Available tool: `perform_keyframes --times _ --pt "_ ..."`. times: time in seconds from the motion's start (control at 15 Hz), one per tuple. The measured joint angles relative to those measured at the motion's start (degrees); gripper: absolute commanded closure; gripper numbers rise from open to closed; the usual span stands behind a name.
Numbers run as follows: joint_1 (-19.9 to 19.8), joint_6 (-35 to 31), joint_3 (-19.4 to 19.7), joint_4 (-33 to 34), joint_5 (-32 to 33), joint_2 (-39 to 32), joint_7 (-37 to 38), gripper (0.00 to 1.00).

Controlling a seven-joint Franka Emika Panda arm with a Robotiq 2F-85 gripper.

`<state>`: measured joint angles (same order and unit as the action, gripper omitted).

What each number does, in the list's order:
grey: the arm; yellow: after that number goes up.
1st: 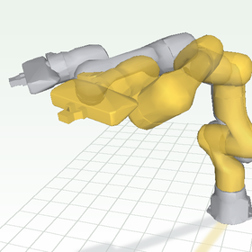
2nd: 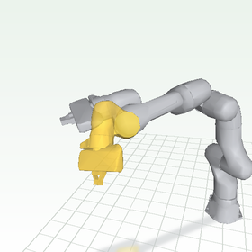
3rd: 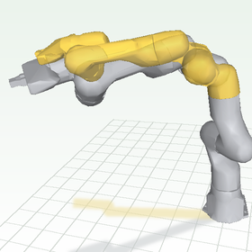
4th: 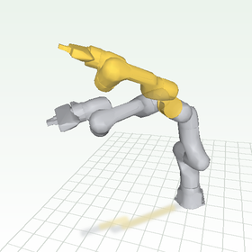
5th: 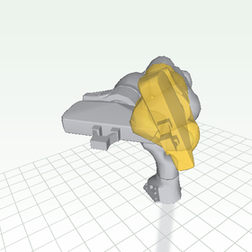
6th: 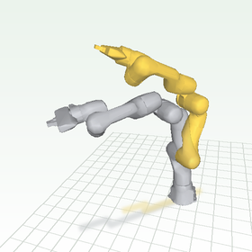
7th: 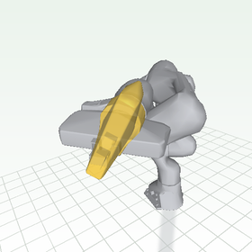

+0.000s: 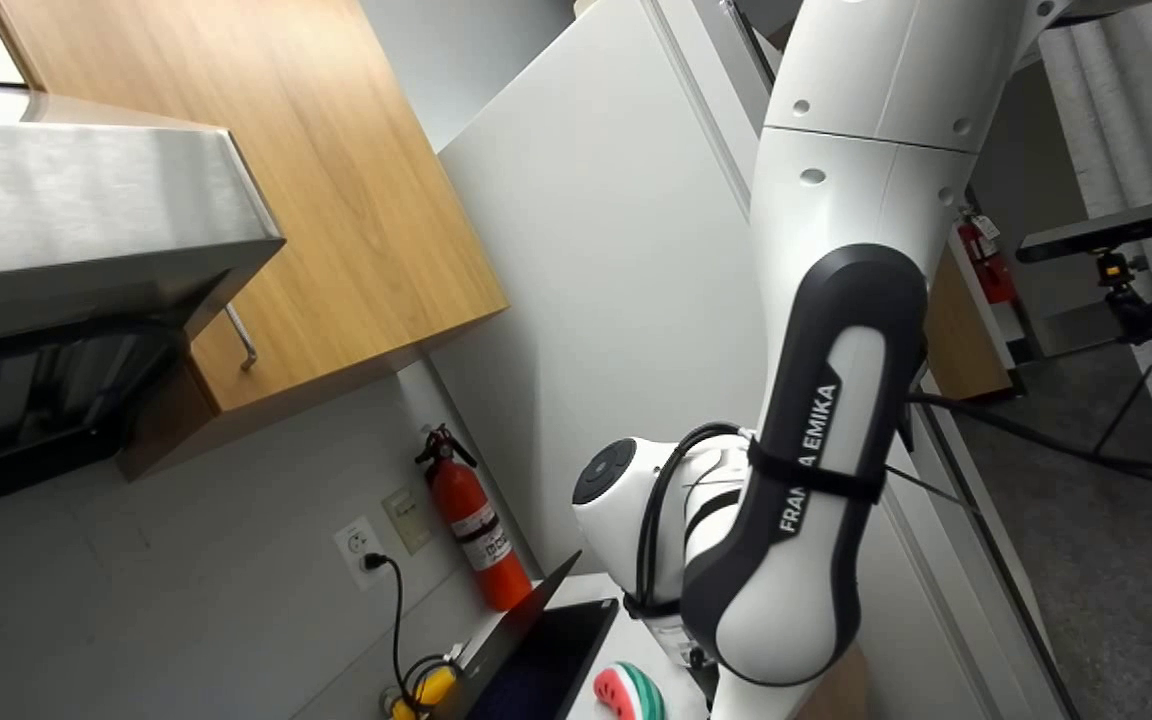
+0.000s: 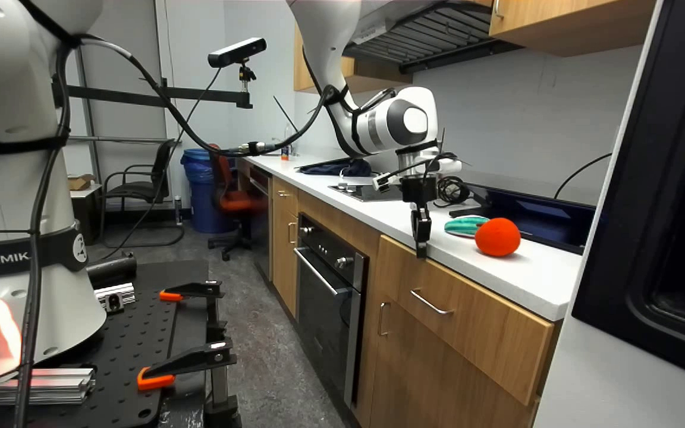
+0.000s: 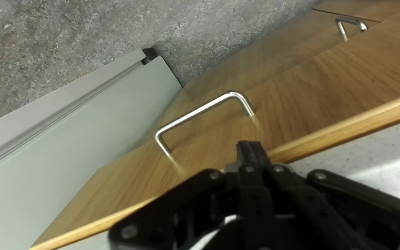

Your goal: Put the orange plus toy on the counter then close the drawer

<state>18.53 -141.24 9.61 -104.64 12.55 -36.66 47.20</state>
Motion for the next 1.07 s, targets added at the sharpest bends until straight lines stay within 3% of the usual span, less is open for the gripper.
perform_keyframes --times 0.07,0.27,1.07 --pt "0.00 0.00 -0.01 -0.05 0.00 -0.05 0.00 0.91" --pt "-0.12 0.54 0.02 -0.23 0.04 0.04 -0.05 0.73" --pt "-0.23 0.67 0.00 -0.32 0.07 0.14 -0.08 0.73"
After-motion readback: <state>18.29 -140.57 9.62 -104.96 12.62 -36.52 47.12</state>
